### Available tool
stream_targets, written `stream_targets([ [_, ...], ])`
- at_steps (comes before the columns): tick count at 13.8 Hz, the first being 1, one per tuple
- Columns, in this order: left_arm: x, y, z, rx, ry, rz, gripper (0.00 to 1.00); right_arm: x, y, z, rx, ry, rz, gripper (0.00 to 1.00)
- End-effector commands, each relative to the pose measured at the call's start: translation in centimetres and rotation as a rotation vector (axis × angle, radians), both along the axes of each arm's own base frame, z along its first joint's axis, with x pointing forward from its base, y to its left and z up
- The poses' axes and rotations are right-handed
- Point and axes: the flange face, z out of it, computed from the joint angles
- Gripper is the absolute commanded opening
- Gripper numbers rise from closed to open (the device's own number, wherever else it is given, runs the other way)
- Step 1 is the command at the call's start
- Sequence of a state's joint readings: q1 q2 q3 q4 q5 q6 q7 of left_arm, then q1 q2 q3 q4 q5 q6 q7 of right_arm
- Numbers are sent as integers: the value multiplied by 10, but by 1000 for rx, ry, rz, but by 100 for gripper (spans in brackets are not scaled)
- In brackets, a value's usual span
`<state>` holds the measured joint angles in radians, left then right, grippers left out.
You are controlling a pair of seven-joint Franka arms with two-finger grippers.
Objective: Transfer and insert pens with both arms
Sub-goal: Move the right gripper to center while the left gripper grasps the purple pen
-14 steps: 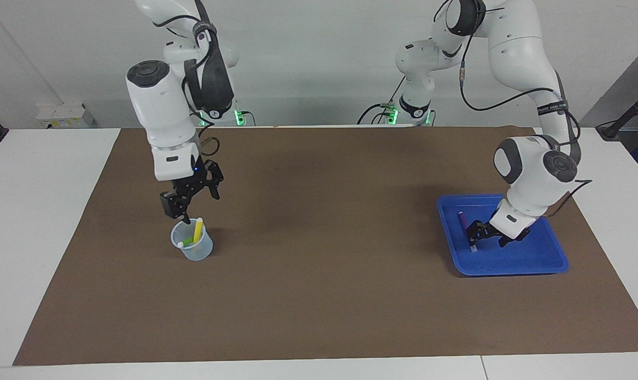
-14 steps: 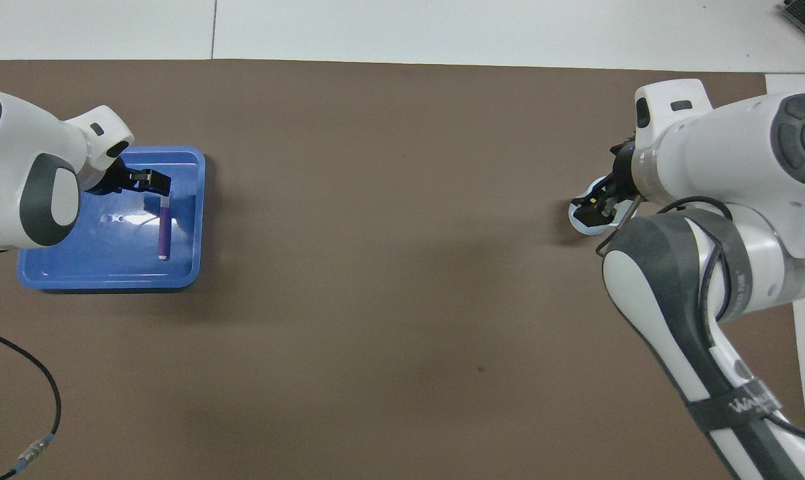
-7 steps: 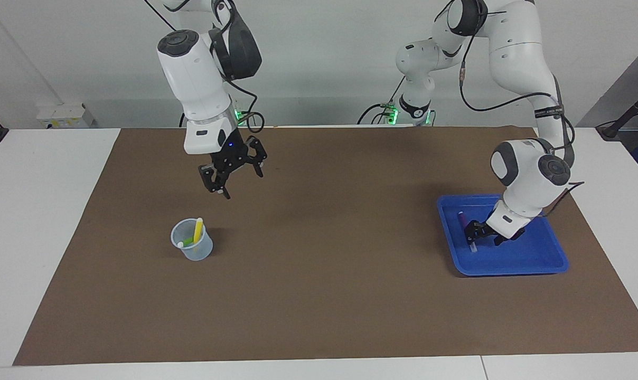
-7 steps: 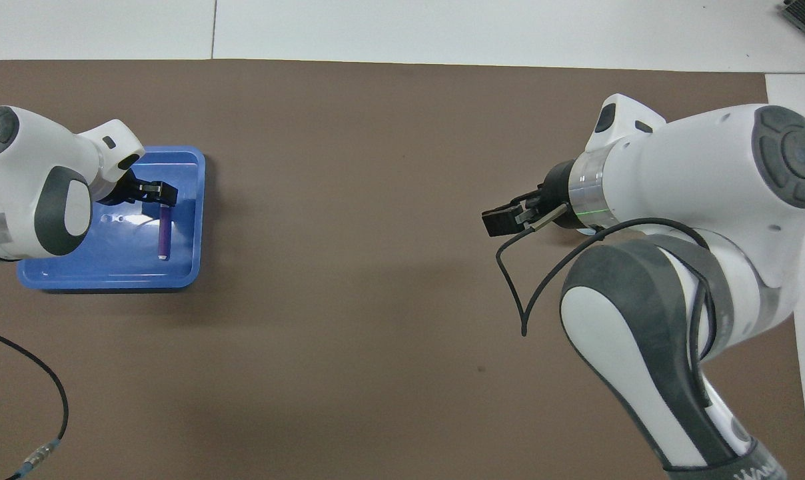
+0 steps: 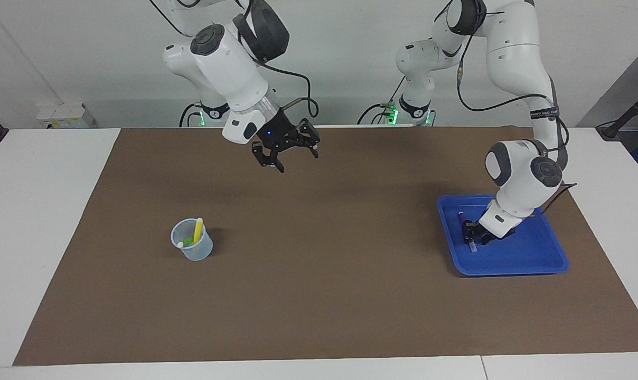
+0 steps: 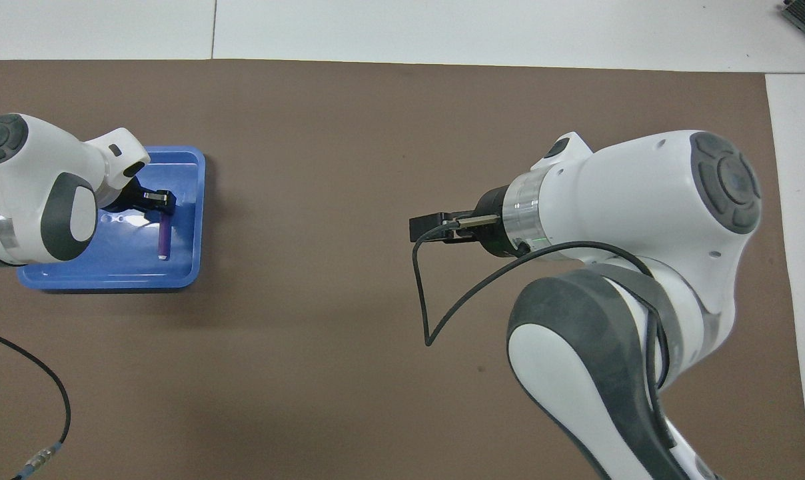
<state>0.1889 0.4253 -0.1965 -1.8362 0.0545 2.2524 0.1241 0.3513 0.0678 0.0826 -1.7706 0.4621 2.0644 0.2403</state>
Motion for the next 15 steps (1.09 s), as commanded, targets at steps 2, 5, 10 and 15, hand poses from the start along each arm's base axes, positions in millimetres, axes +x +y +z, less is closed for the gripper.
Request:
stream_targets([
  [2,-10,-2,5,13,8,-14,25,-7,10,5,46,40,-78,100],
  [5,-13,-2,4,1,32,-4,0,-11,16,5,48,54,-92,100],
  [10,-12,2,36,-16,8,33,0,-12,17,7,50,51,-91,100],
  [15,-8,13,64,-12,-48,104,0,-14,24,8,62,54,-134,100],
])
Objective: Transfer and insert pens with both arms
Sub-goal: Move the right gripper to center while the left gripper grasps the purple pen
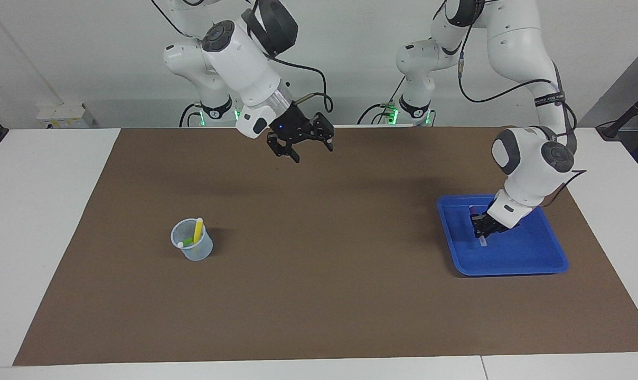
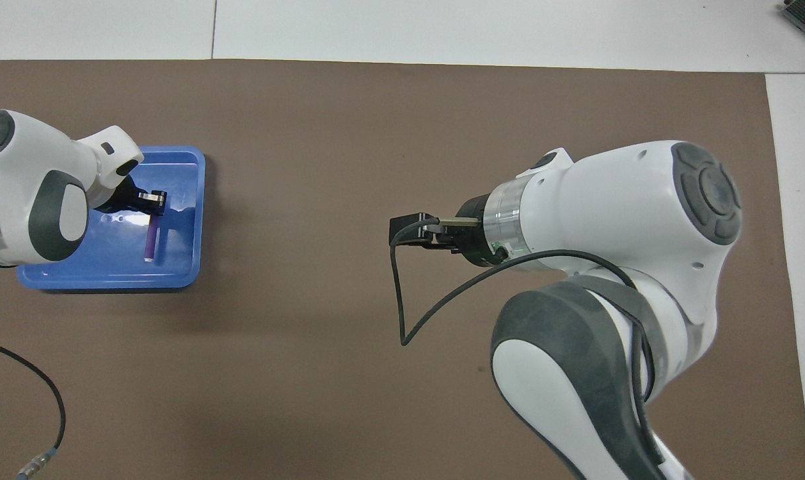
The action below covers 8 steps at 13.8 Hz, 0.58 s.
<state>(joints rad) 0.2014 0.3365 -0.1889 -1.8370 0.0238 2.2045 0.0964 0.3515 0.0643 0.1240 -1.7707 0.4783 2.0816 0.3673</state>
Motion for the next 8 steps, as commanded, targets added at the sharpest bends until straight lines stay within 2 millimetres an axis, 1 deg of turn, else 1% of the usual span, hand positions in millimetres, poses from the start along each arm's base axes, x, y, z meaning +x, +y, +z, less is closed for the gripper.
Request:
stream_targets([
  [1,4,-4,26,-8,-26,44,0,-6,8,3,34,8,-58,100],
  [3,9,-12,40,-11,-15,34,0,-9,12,3,35,17,-70,100],
  [4,9,-13,45,-12,-7,39,0,-9,11,3,37,23,-80,100],
  [5,6,-12,44,-31,17,102,0,-9,13,3,36,23,-78,100],
  [6,1,-14,47,-83,54,233,0,-11,15,3,38,23,-76,100],
  [8,-6,-30,56,-165,120,447,0,-11,19,2,48,22,-110,100],
])
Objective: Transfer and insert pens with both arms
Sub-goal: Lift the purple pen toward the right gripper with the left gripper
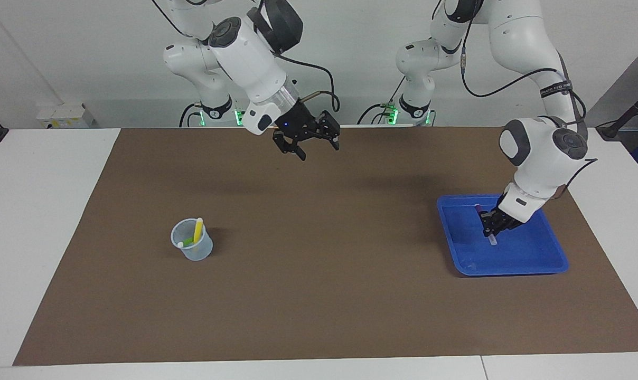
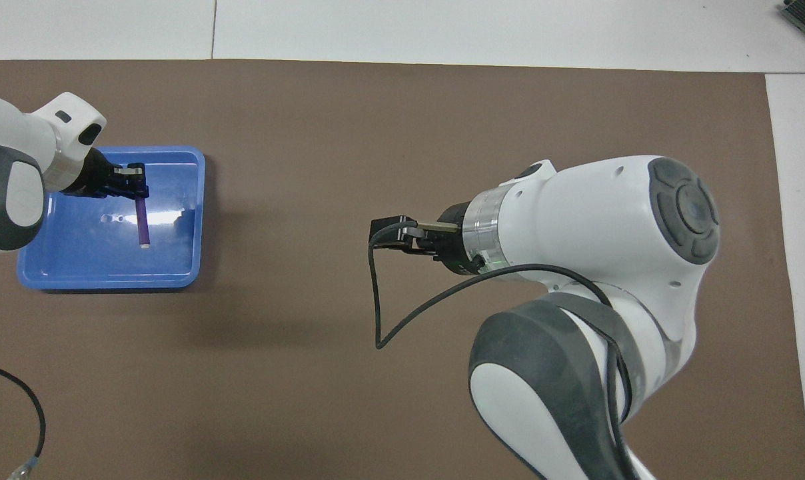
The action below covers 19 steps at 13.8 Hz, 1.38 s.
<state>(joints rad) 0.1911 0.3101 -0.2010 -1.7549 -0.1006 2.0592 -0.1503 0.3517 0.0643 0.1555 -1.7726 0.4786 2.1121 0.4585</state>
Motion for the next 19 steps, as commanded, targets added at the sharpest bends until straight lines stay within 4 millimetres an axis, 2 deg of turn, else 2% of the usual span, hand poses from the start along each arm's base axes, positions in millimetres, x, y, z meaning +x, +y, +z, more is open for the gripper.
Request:
stream_targets([
  [1,-11,-21,17,-86,93,272,0,-7,9,-2,39,0,-72,100],
  [4,-16,-66,23,-126,154,428,0,-12,18,-2,49,26,-120,100],
  [9,-25,-106,35,-301,310,692,0,-16,24,-12,81,40,-150,100],
  [10,-28,-123,38,-329,345,739,0,-15,24,-14,92,40,-161,100],
  [12,-31,-143,45,-350,382,832,0,-15,23,-23,119,70,-180,100],
  [15,-37,-184,49,-420,455,910,0,-7,25,-22,175,33,-234,100],
  [17,-37,-190,50,-470,515,995,0,-9,34,-22,189,16,-237,100],
  [19,-44,-201,51,-499,563,1016,0,-13,39,-30,189,13,-237,100],
])
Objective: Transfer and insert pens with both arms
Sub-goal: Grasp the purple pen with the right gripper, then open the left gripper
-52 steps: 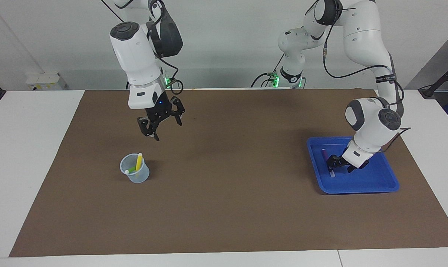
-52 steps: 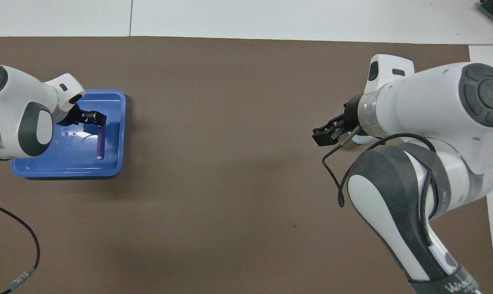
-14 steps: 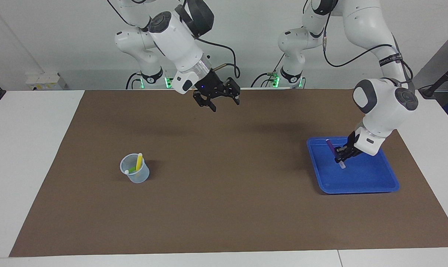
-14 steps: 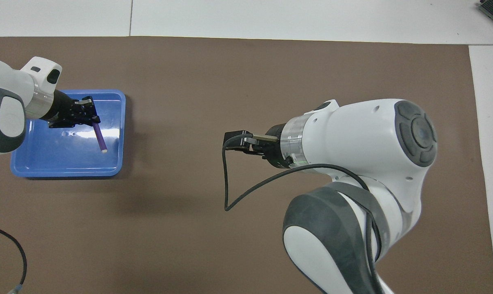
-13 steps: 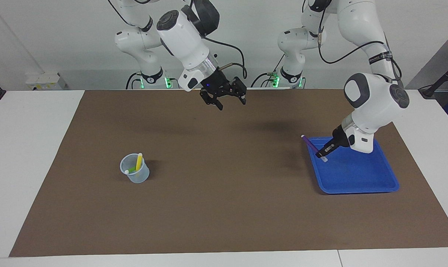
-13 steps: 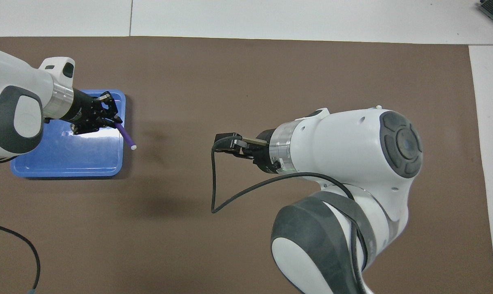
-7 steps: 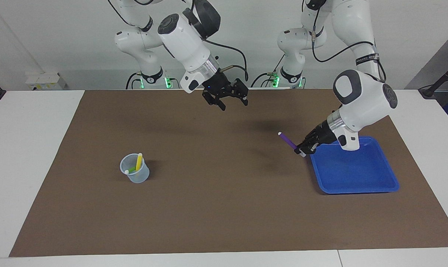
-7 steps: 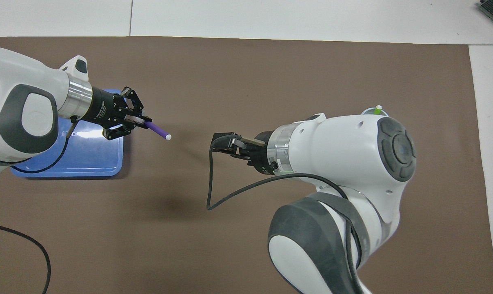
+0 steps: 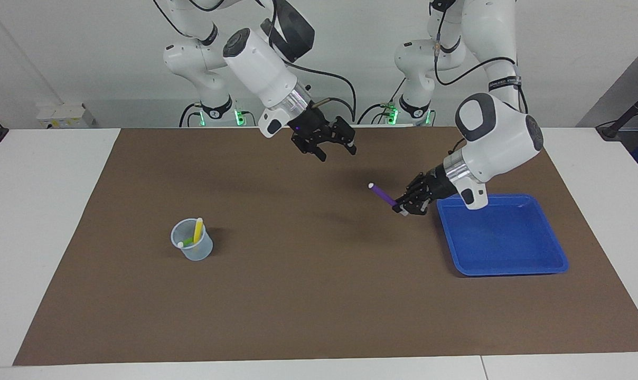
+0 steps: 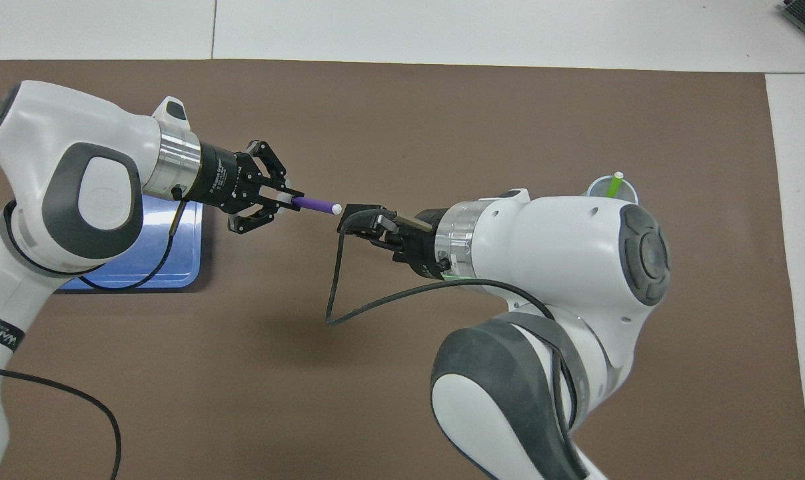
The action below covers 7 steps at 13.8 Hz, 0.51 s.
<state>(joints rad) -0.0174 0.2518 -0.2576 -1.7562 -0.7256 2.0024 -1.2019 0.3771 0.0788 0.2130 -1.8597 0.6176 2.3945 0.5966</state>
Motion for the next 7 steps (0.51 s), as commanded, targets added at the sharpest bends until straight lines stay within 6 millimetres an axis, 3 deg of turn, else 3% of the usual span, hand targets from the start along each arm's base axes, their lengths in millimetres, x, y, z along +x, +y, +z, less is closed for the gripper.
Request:
stream_targets([
  [1,-12,-9,1,-41,43,48,0,-4,3,-10,26,6,-20,99],
  [4,-27,-34,1,-41,59,-3,0,21,-18,-20,21,-47,17,99],
  [7,-34,-37,9,-59,80,-27,0,24,-14,-18,117,-31,-50,91],
])
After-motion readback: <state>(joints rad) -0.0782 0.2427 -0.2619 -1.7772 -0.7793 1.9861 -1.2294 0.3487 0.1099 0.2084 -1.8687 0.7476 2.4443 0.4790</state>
